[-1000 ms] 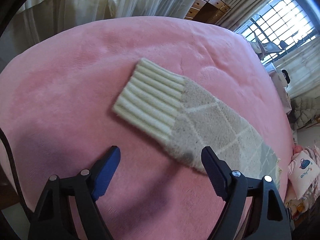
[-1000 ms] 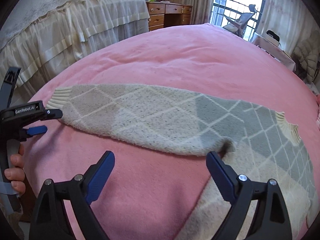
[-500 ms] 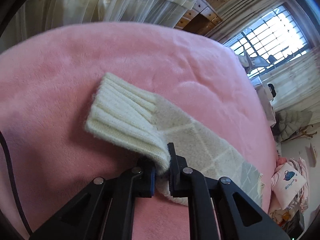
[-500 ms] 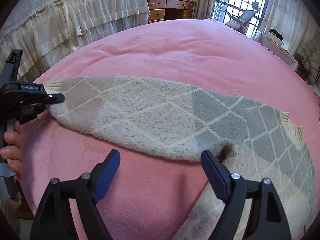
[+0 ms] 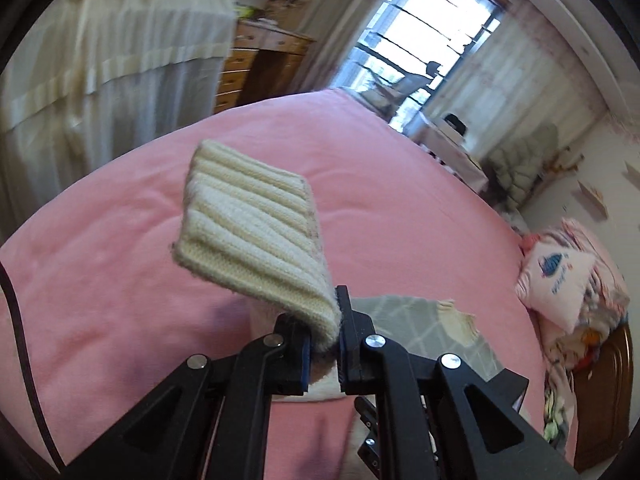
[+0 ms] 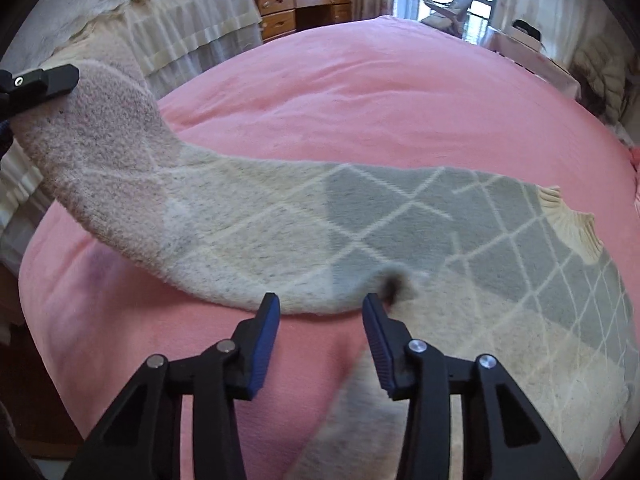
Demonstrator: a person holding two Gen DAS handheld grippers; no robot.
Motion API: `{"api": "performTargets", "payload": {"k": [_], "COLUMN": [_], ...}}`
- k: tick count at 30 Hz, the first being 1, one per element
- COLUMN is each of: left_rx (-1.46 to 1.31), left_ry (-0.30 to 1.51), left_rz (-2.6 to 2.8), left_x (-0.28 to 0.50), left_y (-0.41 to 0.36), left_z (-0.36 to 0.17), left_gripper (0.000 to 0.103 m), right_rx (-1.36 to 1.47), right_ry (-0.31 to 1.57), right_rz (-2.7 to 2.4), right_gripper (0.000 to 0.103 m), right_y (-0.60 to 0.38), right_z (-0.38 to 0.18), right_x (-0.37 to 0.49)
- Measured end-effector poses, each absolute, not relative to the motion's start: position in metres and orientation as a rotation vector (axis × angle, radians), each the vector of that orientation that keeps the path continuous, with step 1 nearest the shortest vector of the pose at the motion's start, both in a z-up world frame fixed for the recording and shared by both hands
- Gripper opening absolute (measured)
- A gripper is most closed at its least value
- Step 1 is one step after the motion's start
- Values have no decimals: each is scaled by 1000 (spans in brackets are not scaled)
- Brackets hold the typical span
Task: Fold small clothes
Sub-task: 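Carry the held sleeve across the sweater body and open the left tool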
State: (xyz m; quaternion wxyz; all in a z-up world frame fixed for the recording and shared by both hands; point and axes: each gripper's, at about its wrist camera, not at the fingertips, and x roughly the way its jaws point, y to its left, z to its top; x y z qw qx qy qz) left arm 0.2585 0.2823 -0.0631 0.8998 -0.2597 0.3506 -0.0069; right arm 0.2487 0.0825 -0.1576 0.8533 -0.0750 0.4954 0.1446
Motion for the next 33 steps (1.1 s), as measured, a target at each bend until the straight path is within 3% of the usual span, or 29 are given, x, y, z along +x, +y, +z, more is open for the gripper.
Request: {"api": "performTargets", "payload": {"k": [6, 12, 20, 27, 29, 31, 33], "left_rx": [-468, -410, -298, -197, -186, -192, -211], "left_ry": [732, 770, 876, 1033, 1064, 1081, 1076], "left_rz": [-146, -270, -411, -426, -427, -424, -418], "left_x": [283, 302, 313, 328, 329, 328, 325], "left_y": [181, 56, -107, -178, -179, -174, -165], "left_z": [-31, -33, -83, -163, -178, -186, -188], "left_gripper": [7, 7, 8, 9, 20, 48, 59], "right_rx": [-98, -56, 37, 108, 125, 151, 176], "right_ry": [979, 967, 1020, 1060, 1060, 1055, 1050], "right_rz": [185, 15, -162, -220, -217, -197, -177], "right_gripper": [42, 42, 42, 42, 43, 43, 43], "right_y": [-2, -110, -222, -276, -283, -289, -292], "right_z": [-127, -124, -150, -173, -175, -174, -173], "right_x": [241, 219, 186, 171, 171, 172, 175]}}
